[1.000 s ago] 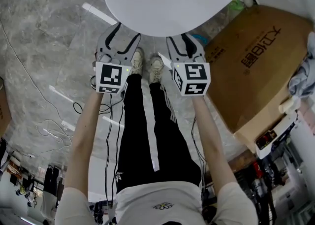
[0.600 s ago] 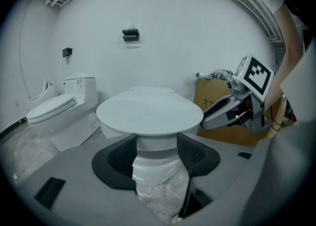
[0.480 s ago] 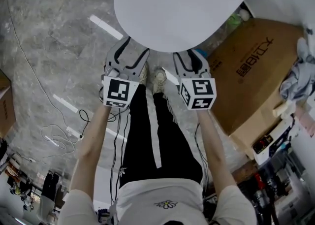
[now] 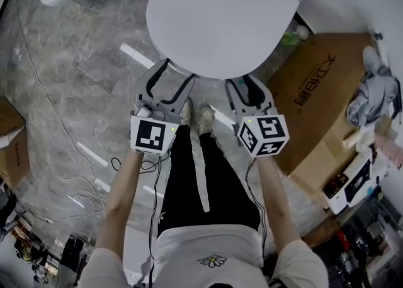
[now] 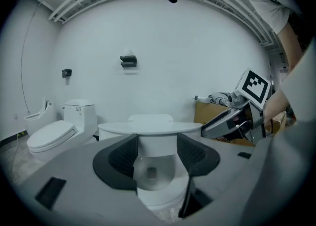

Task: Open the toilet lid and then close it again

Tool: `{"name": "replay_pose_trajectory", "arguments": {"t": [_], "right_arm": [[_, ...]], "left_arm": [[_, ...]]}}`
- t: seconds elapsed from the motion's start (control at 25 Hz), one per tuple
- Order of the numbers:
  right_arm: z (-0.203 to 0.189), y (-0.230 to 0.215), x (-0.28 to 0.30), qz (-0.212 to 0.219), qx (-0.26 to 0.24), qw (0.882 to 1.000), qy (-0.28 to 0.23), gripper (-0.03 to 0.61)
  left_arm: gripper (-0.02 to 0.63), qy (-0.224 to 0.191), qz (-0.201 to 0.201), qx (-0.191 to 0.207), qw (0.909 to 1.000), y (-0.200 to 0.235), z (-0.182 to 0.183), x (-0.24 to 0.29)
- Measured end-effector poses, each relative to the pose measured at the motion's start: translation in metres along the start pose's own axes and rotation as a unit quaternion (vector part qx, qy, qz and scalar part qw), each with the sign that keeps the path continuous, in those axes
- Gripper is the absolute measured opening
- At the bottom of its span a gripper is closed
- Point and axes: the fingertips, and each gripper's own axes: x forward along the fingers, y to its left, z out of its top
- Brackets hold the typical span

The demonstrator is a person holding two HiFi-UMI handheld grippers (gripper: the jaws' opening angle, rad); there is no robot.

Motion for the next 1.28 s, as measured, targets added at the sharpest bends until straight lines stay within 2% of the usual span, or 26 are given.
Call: {"name": "replay_pose_trajectory", "arguments": {"t": [0.36,0.48,0.6,0.76,0.96,1.12,1.28], "right_arm": [[0.062,-0.004,-0.025,0.004,0.024,0.999,-0.044,0.210],[0.079,-0.008,-0.033,0.004,0.031,0.998,-0.050,0.210],[0.097,-0.011,-0.038,0.012,0.044,0.997,-0.063,0.210],[0.123,-0.024,-0.049,0.022,0.061,0.994,-0.089,0.210],[0.165,-0.038,-0.060,0.029,0.076,0.990,-0.116,0.210],[0.196,-0.053,-0.066,0.035,0.081,0.989,-0.117,0.210],[0.224,-0.066,-0.071,0.027,0.091,0.987,-0.129,0.212]], "left_arm": [[0.265,-0.037,0.004,-0.007,0.9993,0.004,0.075,0.006],[0.265,-0.039,-0.001,0.008,0.9992,0.003,0.094,0.011],[0.265,-0.043,0.002,0.003,0.9991,0.005,0.116,0.015],[0.265,-0.062,0.000,0.033,0.9976,0.000,0.149,0.029],[0.265,-0.079,-0.004,0.035,0.9962,0.003,0.197,0.048],[0.265,-0.065,-0.011,0.035,0.9972,0.003,0.225,0.067],[0.265,-0.072,-0.021,0.045,0.9962,0.003,0.259,0.085]]}}
